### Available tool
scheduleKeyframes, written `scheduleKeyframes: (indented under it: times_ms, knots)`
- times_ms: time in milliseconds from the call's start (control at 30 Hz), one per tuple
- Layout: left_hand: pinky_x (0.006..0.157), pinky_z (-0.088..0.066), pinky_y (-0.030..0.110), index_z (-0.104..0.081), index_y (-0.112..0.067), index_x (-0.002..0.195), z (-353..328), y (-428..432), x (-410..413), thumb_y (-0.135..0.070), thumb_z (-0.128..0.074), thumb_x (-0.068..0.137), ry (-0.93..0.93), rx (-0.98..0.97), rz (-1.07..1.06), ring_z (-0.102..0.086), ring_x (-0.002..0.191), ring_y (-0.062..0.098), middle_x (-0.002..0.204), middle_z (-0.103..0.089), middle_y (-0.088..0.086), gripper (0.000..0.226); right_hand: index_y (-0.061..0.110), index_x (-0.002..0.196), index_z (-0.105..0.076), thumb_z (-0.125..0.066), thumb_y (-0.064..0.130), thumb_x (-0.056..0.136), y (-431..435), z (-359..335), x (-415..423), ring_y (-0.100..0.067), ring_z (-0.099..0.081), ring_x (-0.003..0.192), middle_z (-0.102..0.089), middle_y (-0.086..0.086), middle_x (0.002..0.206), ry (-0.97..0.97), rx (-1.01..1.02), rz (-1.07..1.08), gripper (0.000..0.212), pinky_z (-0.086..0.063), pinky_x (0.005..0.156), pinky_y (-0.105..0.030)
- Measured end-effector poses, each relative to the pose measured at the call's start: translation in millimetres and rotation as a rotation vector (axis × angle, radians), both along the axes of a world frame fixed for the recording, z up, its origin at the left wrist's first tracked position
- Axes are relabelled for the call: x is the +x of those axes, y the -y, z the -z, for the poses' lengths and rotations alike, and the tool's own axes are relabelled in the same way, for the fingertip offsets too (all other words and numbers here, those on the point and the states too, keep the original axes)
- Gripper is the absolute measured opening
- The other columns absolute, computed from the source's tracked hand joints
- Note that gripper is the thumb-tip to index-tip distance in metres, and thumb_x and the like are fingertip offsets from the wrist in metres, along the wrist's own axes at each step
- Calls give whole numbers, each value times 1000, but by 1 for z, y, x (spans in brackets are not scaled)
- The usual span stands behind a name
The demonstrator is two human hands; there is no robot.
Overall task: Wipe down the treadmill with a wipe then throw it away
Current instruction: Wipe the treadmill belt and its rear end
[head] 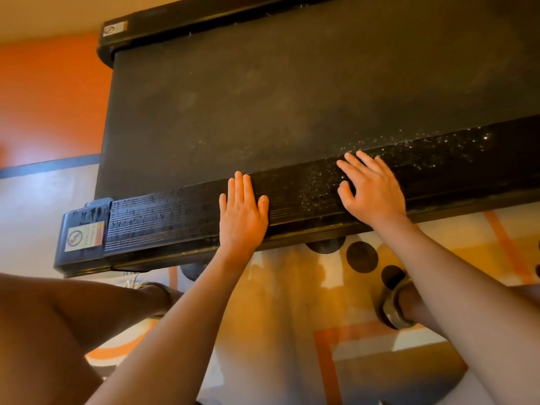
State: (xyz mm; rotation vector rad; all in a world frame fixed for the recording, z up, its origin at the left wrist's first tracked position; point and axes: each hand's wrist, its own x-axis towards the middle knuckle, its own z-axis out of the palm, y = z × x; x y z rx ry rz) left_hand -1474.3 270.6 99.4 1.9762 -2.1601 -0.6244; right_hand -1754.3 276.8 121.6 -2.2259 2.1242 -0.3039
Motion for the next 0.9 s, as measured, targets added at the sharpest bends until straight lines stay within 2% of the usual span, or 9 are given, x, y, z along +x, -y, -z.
scheduleKeyframes:
  times_ms: [167, 300, 467, 567, 700, 900]
  knots:
    - [125, 4, 39, -7, -18, 164, 2, -52, 5, -49, -22, 109, -2, -23, 30, 8, 157, 18, 172, 2, 2, 65, 21, 149, -54, -33, 43, 101, -1, 2, 0, -23, -34, 151, -47, -4, 158, -5, 14, -1, 57, -25, 125, -48]
    - [125, 0, 43, -8, -14, 164, 1, -9, -5, -46, -24, 110, 12, -15, 27, 3, 158, 24, 172, 0, 6, 64, 21, 149, -53, -33, 43, 101, 0, 2, 0, -23, -34, 151, -46, -4, 158, -11, 13, -2, 56, -24, 125, -48]
    - [128, -3, 48, -2, -14, 164, -6, 32, -14, -46, -22, 111, 62, 48, 52, 6, 158, 25, 172, 5, 7, 65, 21, 149, -53, -32, 44, 101, 2, 1, 1, -23, -34, 151, -46, -4, 158, -4, 21, 1, 58, -24, 126, -48]
    - [126, 1, 42, -5, -16, 164, -4, -4, -8, -44, -23, 110, -18, 1, 46, 7, 158, 22, 172, 4, 4, 63, 21, 149, -53, -33, 45, 100, 1, 1, 0, -23, -33, 152, -45, -3, 159, -4, 29, 1, 58, -23, 126, -48]
    - [125, 5, 37, -7, -18, 164, 1, -51, 6, -48, -18, 108, -1, -29, 45, 8, 157, 18, 171, 4, 1, 64, 21, 149, -54, -34, 48, 100, 1, 4, -1, -23, -33, 151, -45, -4, 159, -10, 23, -12, 59, -23, 125, -48]
    - [125, -1, 42, -6, -14, 163, 0, 5, 4, -43, -24, 111, 10, 4, 45, 3, 158, 25, 172, 1, 7, 63, 20, 147, -55, -38, 50, 101, 2, 3, -1, -24, -34, 151, -47, -5, 158, -7, -6, -20, 58, -25, 124, -49]
